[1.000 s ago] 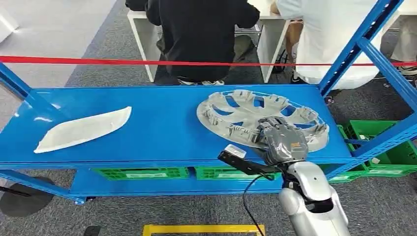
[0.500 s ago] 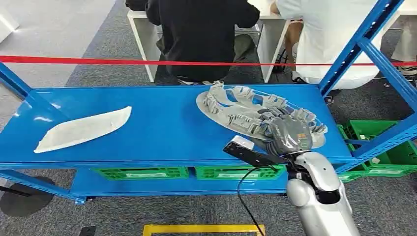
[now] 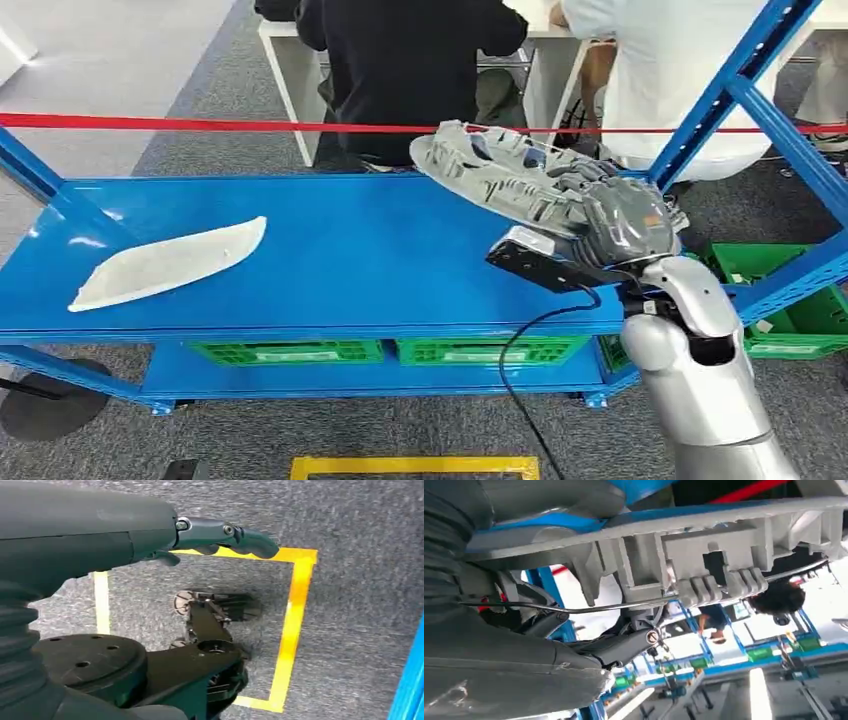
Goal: Take the parts from the cabinet and place them on the table.
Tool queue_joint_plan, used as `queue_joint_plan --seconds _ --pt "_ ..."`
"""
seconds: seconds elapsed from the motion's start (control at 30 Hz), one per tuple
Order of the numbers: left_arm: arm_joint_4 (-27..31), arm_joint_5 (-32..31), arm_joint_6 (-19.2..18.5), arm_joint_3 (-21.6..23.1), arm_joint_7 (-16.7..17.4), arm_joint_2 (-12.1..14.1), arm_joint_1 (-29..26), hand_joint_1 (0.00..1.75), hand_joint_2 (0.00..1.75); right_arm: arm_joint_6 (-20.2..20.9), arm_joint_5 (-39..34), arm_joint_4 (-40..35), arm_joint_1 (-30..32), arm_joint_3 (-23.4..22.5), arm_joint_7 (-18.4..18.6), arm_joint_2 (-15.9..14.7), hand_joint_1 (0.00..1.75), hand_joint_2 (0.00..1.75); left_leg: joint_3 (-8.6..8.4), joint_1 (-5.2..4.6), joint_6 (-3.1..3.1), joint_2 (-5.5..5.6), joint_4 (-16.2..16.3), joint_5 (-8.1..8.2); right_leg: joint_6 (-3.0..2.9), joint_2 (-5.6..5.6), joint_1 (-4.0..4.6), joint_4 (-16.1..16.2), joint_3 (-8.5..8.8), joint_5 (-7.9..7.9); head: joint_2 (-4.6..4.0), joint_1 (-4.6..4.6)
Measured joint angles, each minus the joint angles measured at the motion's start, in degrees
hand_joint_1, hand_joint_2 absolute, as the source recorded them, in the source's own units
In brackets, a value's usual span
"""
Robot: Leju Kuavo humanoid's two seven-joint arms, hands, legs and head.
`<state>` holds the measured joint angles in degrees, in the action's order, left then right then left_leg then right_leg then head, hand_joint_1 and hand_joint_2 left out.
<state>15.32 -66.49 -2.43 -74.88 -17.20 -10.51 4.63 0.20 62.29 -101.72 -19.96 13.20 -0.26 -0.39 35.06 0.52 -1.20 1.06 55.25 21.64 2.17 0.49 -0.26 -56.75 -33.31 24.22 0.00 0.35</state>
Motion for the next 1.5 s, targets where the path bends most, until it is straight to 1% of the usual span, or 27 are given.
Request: queue_joint_plan --seconds 0.07,0.23,0.37,0.57,0.77,0.9,1.0,1.1,1.2,1.23,1.27,1.3,1.33,1.37,1.4,1.43,1.47,1.5 --pt "0.0 0.5 -0.7 0.0 0.1 0.1 0.0 0.0 1.75 0.1 -0.1 0.0 -1.4 0.0 0.2 -0.7 1.75 1.75 0.0 0.0 0.0 0.0 0.0 0.0 0.0 -0.01 0.0 0.0 0.0 0.0 0.0 0.02" --pt "0.0 0.4 -1.0 -0.1 0.2 0.2 0.0 0.0 1.75 0.9 -0.2 0.0 -5.0 0.0 0.4 -2.2 1.75 1.75 0.0 0.0 0.0 0.0 0.0 0.0 0.0 -0.01 0.0 0.0 -0.02 0.01 0.0 0.0" --pt "0.0 0.1 -1.0 -0.1 0.2 0.3 0.0 0.0 1.75 1.1 -0.2 0.0 -6.4 0.0 0.6 -2.8 1.75 1.75 0.01 0.0 0.0 0.0 0.0 0.0 0.0 -0.01 0.0 0.0 -0.02 0.02 0.0 0.0" --pt "0.0 0.1 -0.7 -0.1 0.3 0.3 0.0 0.0 1.75 1.2 -0.2 0.0 -6.9 0.0 0.7 -3.4 1.75 1.75 0.01 0.0 0.0 0.0 0.0 0.01 0.01 -0.01 0.0 0.0 -0.02 0.02 0.0 0.0" --pt "0.0 0.9 0.2 -0.2 1.5 0.3 0.0 0.0 1.75 1.1 0.2 0.0 -6.9 0.1 0.9 -3.6 1.75 1.75 0.02 -0.05 0.04 0.0 0.0 0.05 0.02 -0.01 -0.09 0.0 -0.02 0.03 0.0 0.0" --pt "0.0 1.1 0.3 -0.2 1.8 0.3 0.0 0.0 1.75 1.1 0.3 0.0 -6.8 0.2 0.9 -3.6 1.75 1.75 0.02 -0.16 0.13 0.0 0.1 0.11 0.05 -0.01 -0.18 0.0 0.0 0.04 0.0 0.0" --pt "0.0 1.1 0.3 -0.2 1.9 0.3 0.0 0.0 1.75 1.1 0.3 0.0 -6.7 0.2 0.9 -3.6 1.75 1.75 0.03 -0.32 0.32 0.01 0.2 0.24 0.18 -0.01 -0.34 0.0 0.01 0.05 0.0 0.0" --pt "0.0 1.1 0.3 -0.2 2.0 0.3 0.0 0.0 1.75 1.1 0.3 0.0 -6.7 0.2 0.9 -3.6 1.75 1.75 0.04 -0.54 0.61 0.01 0.3 0.42 0.49 -0.01 -0.57 0.0 0.06 0.13 0.0 -0.02" --pt "0.0 1.1 0.4 -0.2 2.1 0.3 0.0 0.0 1.75 1.1 0.5 0.0 -6.7 0.2 0.9 -3.6 1.75 1.75 0.1 -0.8 1.02 0.01 0.5 0.58 0.97 0.0 -0.83 0.1 0.15 0.07 0.0 0.0" --pt "0.0 1.1 0.4 -0.2 2.1 0.3 0.1 0.0 1.75 1.0 0.5 0.0 -6.8 0.2 0.9 -3.6 1.75 1.75 0.03 -0.78 1.24 0.0 0.3 0.48 1.19 0.01 -0.84 0.4 0.27 0.02 0.0 -0.04" --pt "0.0 1.1 0.4 -0.2 2.1 0.3 0.1 0.0 1.75 1.0 0.5 -0.1 -6.8 0.2 0.9 -3.6 1.75 1.75 -0.39 -0.25 1.64 -0.17 -0.5 0.09 1.39 -0.01 -0.8 0.1 0.06 0.38 0.0 -0.07" --pt "0.0 1.1 0.4 -0.2 2.2 0.3 0.2 0.0 1.75 1.0 0.5 -0.1 -6.9 0.2 0.9 -3.7 1.75 1.75 -0.56 -0.19 1.74 -0.31 -0.5 0.08 1.52 -0.11 -0.75 -1.2 -0.47 1.32 0.0 0.22" --pt "0.0 1.1 0.4 -0.2 2.2 0.3 0.3 0.0 1.75 1.0 0.5 -0.1 -7.0 0.2 0.9 -3.8 1.75 1.75 -0.55 -0.13 1.92 -0.33 -0.5 0.16 1.65 -0.07 -0.74 -4.8 -2.06 3.46 0.0 0.42" --pt "0.0 1.1 0.4 -0.2 2.2 0.2 0.4 0.0 1.75 1.0 0.5 0.0 -6.9 0.2 0.8 -3.9 1.75 1.75 -0.56 -0.13 1.95 -0.35 -0.5 0.18 1.77 -0.1 -0.89 -10.2 -4.61 6.05 0.0 0.35" --pt "0.0 1.1 0.7 -0.2 2.2 0.2 0.4 0.0 1.75 1.0 0.5 0.0 -6.9 0.2 0.8 -4.0 1.75 1.75 -0.54 -0.12 1.97 -0.37 -0.5 0.2 1.91 -0.1 -0.9 -15.0 -7.0 8.06 0.0 0.39" --pt "0.0 1.1 0.9 -0.2 2.1 0.2 0.3 0.0 1.75 1.0 0.5 0.0 -6.7 0.2 0.8 -4.1 1.75 1.75 -0.55 -0.07 1.93 -0.37 -0.4 0.23 2.07 -0.11 -0.93 -18.5 -8.78 8.91 0.0 0.39" --pt "0.0 1.1 1.1 -0.2 2.1 0.2 0.3 0.0 1.75 1.0 0.5 0.0 -6.6 0.2 0.8 -4.1 1.75 1.75 -0.62 0.02 1.85 -0.36 -0.4 0.28 2.2 -0.11 -1.0 -18.7 -9.14 8.19 0.0 0.37" --pt "0.0 1.2 1.2 -0.2 2.0 0.2 0.3 0.0 1.75 1.0 0.5 0.0 -6.5 0.2 0.8 -4.2 1.75 1.75 -0.67 0.18 1.63 -0.34 -0.3 0.39 2.31 -0.13 -1.07 -16.5 -8.16 6.29 0.0 0.39"
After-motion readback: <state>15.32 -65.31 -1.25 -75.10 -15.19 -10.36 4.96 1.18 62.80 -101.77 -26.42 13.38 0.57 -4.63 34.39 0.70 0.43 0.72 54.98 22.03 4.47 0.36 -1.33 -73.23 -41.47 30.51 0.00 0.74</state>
